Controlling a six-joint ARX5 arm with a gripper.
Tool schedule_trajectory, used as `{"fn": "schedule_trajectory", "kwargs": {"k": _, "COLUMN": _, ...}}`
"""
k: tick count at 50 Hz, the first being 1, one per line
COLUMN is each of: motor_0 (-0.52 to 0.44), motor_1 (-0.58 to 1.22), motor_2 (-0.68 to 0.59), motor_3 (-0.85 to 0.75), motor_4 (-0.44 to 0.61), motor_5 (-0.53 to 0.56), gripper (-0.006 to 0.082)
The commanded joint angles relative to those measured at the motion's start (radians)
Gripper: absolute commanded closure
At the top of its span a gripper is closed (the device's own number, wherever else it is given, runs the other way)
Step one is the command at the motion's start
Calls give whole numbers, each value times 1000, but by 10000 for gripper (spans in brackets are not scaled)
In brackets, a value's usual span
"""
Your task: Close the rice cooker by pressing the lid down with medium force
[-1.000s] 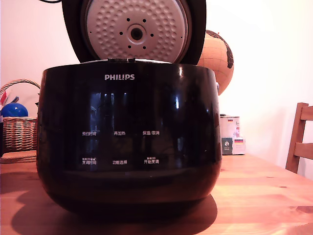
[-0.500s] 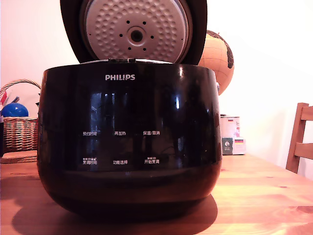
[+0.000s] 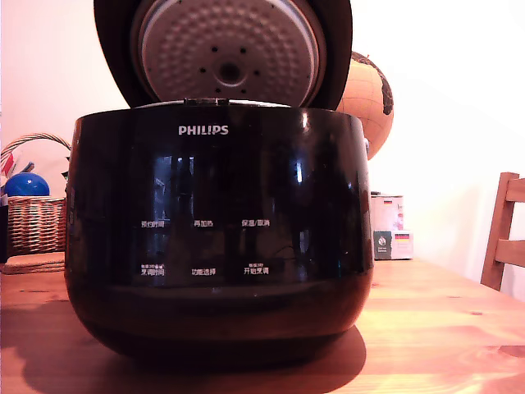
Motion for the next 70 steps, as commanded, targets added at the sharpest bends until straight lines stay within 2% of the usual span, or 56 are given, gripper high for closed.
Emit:
{"fn": "schedule_trajectory", "kwargs": {"k": 1, "motor_0": -5, "motor_1": -56, "motor_2": -48, "motor_3": 40, "motor_4": -13, "motor_5": -22, "gripper": 791}}
{"fn": "schedule_trajectory", "kwargs": {"k": 16, "motor_0": -9, "motor_1": -169, "motor_2": -247, "motor_3": 193, "motor_4": -62, "motor_5": -63, "gripper": 791}}
{"fn": "schedule_trajectory", "kwargs": {"k": 26, "motor_0": -50, "motor_1": -182, "motor_2": -336, "motor_3": 304, "motor_4": -73, "motor_5": -77, "gripper": 791}}
{"fn": "schedule_trajectory", "kwargs": {"k": 35, "motor_0": -105, "motor_1": -202, "motor_2": -388, "motor_3": 374, "motor_4": -140, "motor_5": -84, "gripper": 791}}
{"fn": "schedule_trajectory", "kwargs": {"k": 43, "motor_0": -143, "motor_1": -253, "motor_2": -481, "motor_3": 480, "motor_4": -256, "motor_5": -89, "gripper": 791}}
{"fn": "schedule_trajectory", "kwargs": {"k": 53, "motor_0": -157, "motor_1": -290, "motor_2": -593, "motor_3": 550, "motor_4": -269, "motor_5": -103, "gripper": 791}}
{"fn": "schedule_trajectory", "kwargs": {"k": 59, "motor_0": -167, "motor_1": -307, "motor_2": -667, "motor_3": 660, "motor_4": -270, "motor_5": -102, "gripper": 791}}
{"fn": "schedule_trajectory", "kwargs": {"k": 70, "motor_0": -235, "motor_1": -307, "motor_2": -798, "motor_3": 844, "motor_4": -356, "motor_5": -91, "gripper": 791}}
